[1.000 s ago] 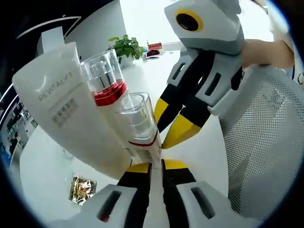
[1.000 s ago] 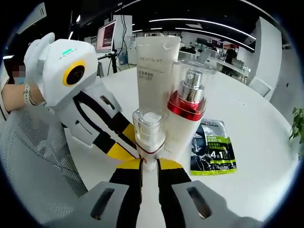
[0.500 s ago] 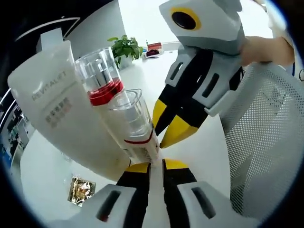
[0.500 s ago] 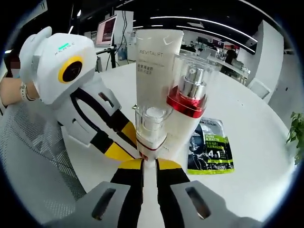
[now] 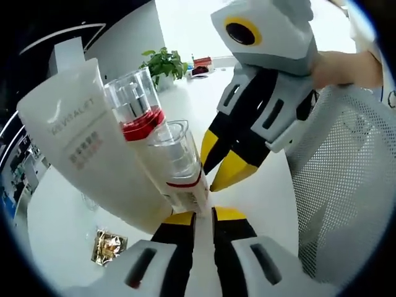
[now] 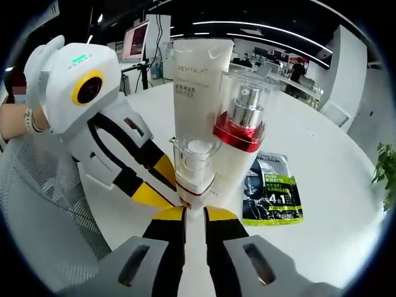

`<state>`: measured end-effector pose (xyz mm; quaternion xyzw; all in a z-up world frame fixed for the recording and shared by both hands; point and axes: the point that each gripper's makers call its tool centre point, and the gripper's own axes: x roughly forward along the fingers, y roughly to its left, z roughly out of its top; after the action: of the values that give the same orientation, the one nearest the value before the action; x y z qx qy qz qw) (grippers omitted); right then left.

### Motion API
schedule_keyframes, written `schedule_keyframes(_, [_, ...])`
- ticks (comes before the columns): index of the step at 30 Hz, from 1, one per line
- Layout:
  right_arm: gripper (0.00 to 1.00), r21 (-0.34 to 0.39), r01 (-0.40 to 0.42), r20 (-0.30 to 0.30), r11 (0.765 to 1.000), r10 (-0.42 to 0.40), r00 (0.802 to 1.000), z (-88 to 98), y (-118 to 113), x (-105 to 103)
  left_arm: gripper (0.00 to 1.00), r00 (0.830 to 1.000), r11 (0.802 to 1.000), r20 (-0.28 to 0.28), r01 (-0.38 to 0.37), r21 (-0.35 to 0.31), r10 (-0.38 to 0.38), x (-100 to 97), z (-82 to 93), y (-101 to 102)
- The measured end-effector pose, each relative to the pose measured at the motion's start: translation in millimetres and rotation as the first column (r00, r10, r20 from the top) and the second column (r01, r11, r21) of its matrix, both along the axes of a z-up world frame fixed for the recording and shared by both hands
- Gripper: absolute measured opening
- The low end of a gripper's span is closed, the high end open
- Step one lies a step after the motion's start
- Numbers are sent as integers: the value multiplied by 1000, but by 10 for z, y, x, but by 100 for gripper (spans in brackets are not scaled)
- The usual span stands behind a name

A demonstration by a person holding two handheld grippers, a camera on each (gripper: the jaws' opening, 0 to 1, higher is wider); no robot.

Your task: Arrange the skincare products in the storage area until every visible bottle or jar stands upright without overlapping.

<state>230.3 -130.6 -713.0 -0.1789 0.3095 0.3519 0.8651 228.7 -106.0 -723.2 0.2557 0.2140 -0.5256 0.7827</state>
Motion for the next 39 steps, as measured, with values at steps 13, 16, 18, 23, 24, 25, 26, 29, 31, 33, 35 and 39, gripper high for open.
schedule_keyframes(13, [14,61,56,20,997,-57,998,182,-65,6,10,995,995,-29,-93,-31,93,11,255,234])
schedule_keyframes(16, [17,90,79,31,993,-82,996,280,-114,12,10,991,989,-38,-133,-58,131,46,342,320])
schedule_keyframes(18, [18,101,83,31,991,-86,996,313,-117,-5,11,986,984,-50,-160,-72,156,48,400,371])
schedule_keyframes(23, [24,110,83,58,991,-90,994,458,-119,-28,12,973,969,-70,-228,-93,222,47,518,513])
schedule_keyframes(24, [26,110,79,62,991,-86,994,484,-110,-37,13,969,966,-73,-242,-93,236,48,535,553])
schedule_keyframes(25, [27,111,77,65,991,-85,994,503,-106,-40,14,968,965,-74,-247,-92,241,44,546,578])
schedule_keyframes(26, [29,113,72,70,991,-80,994,529,-96,-46,16,965,962,-73,-259,-91,253,27,578,596])
schedule_keyframes(29, [33,113,64,79,992,-73,994,570,-81,-51,19,959,956,-76,-279,-91,273,-13,630,661])
schedule_keyframes(31, [36,109,59,80,992,-68,994,584,-72,-68,22,954,950,-77,-296,-94,290,-4,648,731])
schedule_keyframes(33, [41,113,57,83,992,-67,994,606,-63,-89,26,947,942,-79,-320,-102,313,-21,691,785])
schedule_keyframes(35, [45,113,59,83,992,-68,994,619,-61,-98,32,936,929,-78,-351,-118,344,-1,725,846])
schedule_keyframes(39, [55,103,62,91,993,-72,993,652,-75,-106,37,924,915,-88,-382,-134,372,-15,773,975])
